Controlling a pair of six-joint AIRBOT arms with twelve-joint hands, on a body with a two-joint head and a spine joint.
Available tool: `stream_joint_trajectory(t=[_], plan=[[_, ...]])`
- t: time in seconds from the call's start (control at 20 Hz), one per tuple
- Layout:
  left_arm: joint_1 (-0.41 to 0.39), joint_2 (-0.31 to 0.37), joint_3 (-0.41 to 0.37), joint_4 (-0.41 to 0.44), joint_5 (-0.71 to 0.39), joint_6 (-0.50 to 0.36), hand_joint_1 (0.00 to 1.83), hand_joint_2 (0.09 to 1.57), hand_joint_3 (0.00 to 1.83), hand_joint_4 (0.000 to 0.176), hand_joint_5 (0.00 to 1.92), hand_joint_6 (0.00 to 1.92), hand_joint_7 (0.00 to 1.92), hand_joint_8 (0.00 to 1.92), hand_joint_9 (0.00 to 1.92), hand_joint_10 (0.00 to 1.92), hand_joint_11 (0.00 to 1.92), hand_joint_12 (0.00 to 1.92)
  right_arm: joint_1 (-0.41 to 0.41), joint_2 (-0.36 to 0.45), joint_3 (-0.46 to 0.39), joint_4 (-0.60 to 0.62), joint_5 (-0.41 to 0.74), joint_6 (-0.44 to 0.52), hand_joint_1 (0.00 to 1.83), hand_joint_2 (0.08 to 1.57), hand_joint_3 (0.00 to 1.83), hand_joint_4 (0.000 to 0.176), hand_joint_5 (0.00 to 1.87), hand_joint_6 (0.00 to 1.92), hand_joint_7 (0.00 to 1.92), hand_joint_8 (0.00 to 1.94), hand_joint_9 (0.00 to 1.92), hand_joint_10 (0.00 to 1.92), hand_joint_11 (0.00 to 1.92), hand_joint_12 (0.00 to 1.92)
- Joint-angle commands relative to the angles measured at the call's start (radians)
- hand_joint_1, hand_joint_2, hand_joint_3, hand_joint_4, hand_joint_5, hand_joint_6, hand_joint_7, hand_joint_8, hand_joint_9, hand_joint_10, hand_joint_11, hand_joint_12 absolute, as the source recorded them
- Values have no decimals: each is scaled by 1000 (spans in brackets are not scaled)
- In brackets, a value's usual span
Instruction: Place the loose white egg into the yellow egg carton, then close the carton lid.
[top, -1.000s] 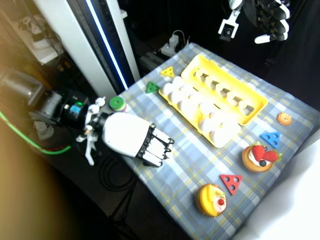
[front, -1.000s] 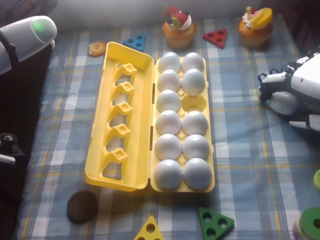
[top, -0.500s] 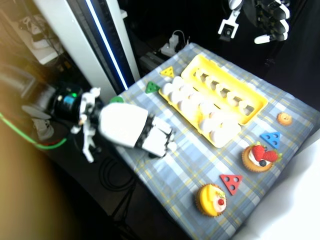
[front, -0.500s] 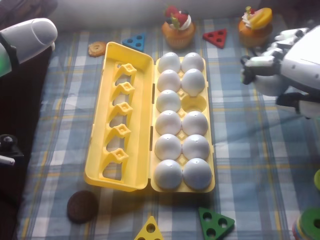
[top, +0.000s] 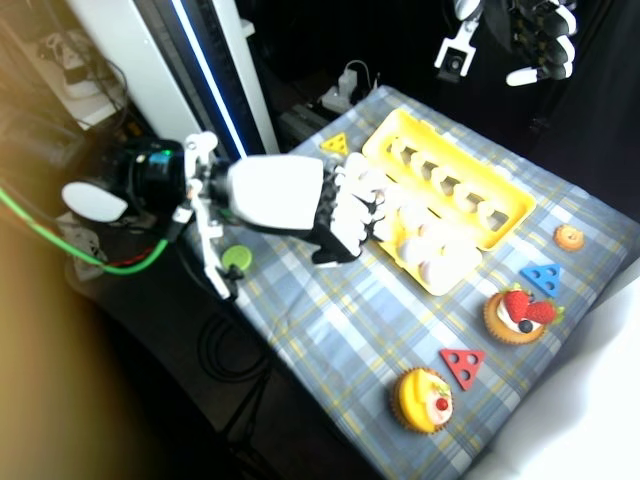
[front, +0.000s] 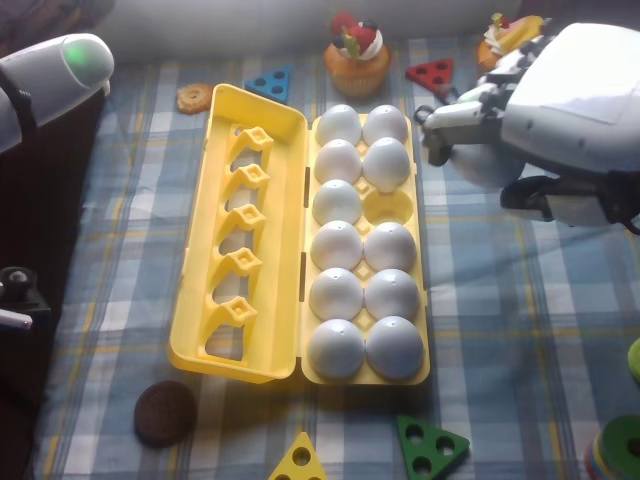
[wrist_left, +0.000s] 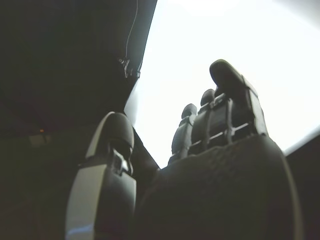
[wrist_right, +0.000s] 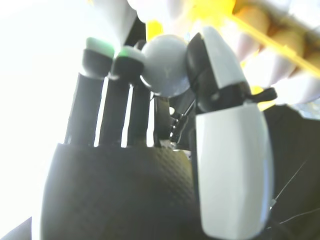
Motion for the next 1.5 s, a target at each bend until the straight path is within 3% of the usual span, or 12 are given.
stream_joint_trajectory(t=[0.0, 0.25, 0.3, 0.35, 0.45, 0.95, 1.15, 1.2, 1.25, 1.35, 1.4, 1.45], plan=[[-6, 3, 0, -16, -130, -6, 405, 1282, 5, 74, 0, 0, 0, 0, 0, 0, 0, 1921, 19, -2, 2, 3, 108, -1, 1188, 1293, 17, 0, 601, 1314, 741, 1710, 1088, 1857, 1123, 1914], [-6, 2, 2, -16, -131, -6, 415, 1285, 7, 74, 0, 0, 0, 0, 0, 0, 0, 1921, 56, -46, 21, -40, 73, 0, 819, 1375, 290, 0, 410, 1920, 1121, 1941, 1327, 1921, 1441, 1921], [-6, 1, 2, -16, -131, -6, 415, 1287, 7, 72, 0, 0, 0, 0, 0, 0, 0, 1921, 63, -57, 27, -47, 63, 0, 1205, 1161, 480, 0, 466, 1652, 703, 1857, 759, 1911, 1071, 1921], [-7, 1, 3, -16, -130, -6, 427, 1288, 7, 71, 0, 0, 0, 0, 0, 0, 0, 1921, 69, -67, 31, -52, 57, 0, 1299, 1076, 574, 0, 455, 1551, 656, 1811, 729, 1907, 1018, 1921], [-7, 0, 3, -16, -130, -6, 441, 1289, 7, 47, 8, 3, 0, 0, 0, 0, 0, 1921, 81, -82, 41, -61, 45, 0, 1301, 1324, 59, 0, 431, 1473, 586, 1732, 610, 1841, 823, 1921], [-7, -2, 6, -18, -130, -6, 371, 1292, 6, 67, 0, 0, 0, 0, 0, 0, 0, 1921, 117, -147, 78, -90, -1, 0, 1222, 1245, 0, 0, 730, 1179, 834, 1530, 874, 1695, 811, 1921], [-7, -4, 6, -19, -131, -6, 374, 1293, 6, 65, 3, 1, 0, 0, 0, 0, 0, 1921, 118, -147, 67, -83, 0, 0, 1063, 1324, 5, 0, 574, 1529, 485, 1258, 454, 1478, 430, 1920], [-7, -4, 5, -21, -133, -7, 378, 1293, 6, 63, 5, 2, 0, 0, 0, 0, 0, 1921, 118, -134, 58, -74, 5, 0, 1160, 1272, 0, 0, 338, 1131, 341, 1062, 265, 1362, 189, 1921], [-6, -4, 4, -23, -136, -7, 377, 1288, 4, 61, 6, 3, 0, 0, 0, 0, 0, 1921, 118, -100, 39, -57, 22, 0, 1213, 1326, 12, 0, 24, 296, 26, 356, 10, 624, 7, 1684], [-5, -4, 2, -23, -141, -7, 390, 1284, 1, 66, 4, 2, 0, 0, 0, 0, 0, 1921, 115, -30, 9, -32, 43, 0, 756, 1304, 0, 22, 0, 37, 2, 46, 0, 108, 0, 1651], [-3, -4, 1, -24, -143, -7, 414, 1278, 0, 83, 6, 3, 0, 0, 0, 0, 0, 1921, 102, -9, 2, -20, 54, 0, 748, 1201, 183, 13, 0, 7, 0, 8, 0, 21, 0, 640], [-2, -3, 1, -25, -146, -7, 414, 1278, 0, 83, 6, 3, 0, 0, 0, 0, 0, 1921, 91, 8, -6, -8, 66, 0, 748, 1201, 183, 13, 0, 7, 0, 8, 0, 21, 0, 640]])
